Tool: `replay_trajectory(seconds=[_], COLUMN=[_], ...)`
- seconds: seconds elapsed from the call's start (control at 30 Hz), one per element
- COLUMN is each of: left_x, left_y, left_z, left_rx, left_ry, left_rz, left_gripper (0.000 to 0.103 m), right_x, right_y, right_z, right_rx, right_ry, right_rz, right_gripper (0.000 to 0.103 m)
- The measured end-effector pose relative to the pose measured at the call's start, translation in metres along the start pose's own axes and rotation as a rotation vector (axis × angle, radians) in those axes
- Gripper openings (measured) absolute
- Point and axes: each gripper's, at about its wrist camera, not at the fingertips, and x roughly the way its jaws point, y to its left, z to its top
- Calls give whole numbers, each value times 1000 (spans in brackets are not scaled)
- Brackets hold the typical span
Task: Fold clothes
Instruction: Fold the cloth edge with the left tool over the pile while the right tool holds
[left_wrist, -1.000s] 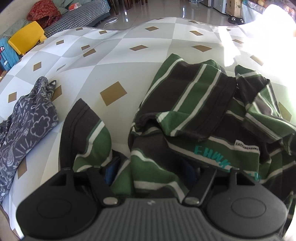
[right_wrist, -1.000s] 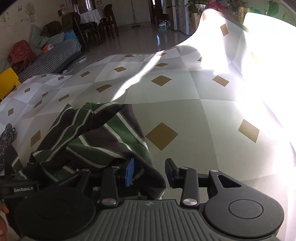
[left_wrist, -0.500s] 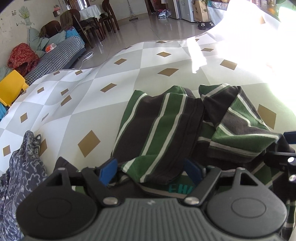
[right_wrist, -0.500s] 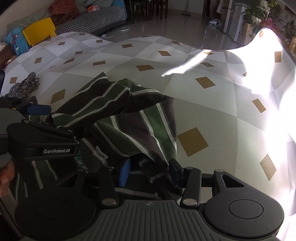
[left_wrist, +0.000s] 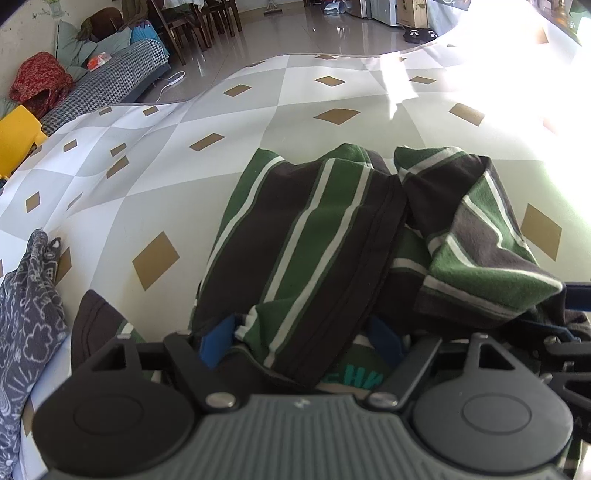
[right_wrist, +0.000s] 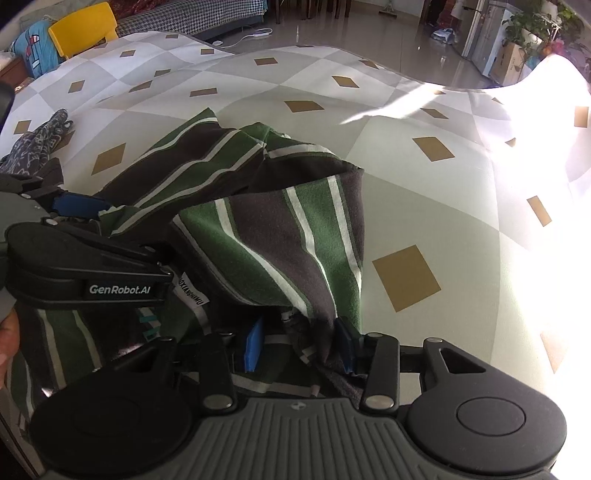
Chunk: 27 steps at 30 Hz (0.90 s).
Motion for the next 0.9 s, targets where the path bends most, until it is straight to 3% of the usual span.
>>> replay_trajectory(seconds=[0.1, 0.2, 0.53, 0.67, 0.77, 0.9], left_x=[2, 6, 9, 8, 5, -2], left_y=[7, 18, 58, 73, 77, 74], left_z=[6, 10, 12, 9, 7, 9], left_rx=[-3, -59, -333, -399, -395, -333], left_ry=[19, 39, 83, 91, 83, 44], left_rz=[12, 8, 14, 4, -12, -14], left_gripper=[66, 63, 63, 63, 63, 70], right_x=[1, -1, 3, 4, 3, -2], right_y=[-3, -5, -4, -14, -22, -31], right_z=[3, 8, 32, 45, 50, 50], right_rx=[13, 30, 51, 96, 138, 199], right_ry=[-12, -31, -115, -146, -154, -133], right_rz=[-9, -16, -107, -133, -127, -71], right_gripper=[19, 12, 11, 11, 12, 33])
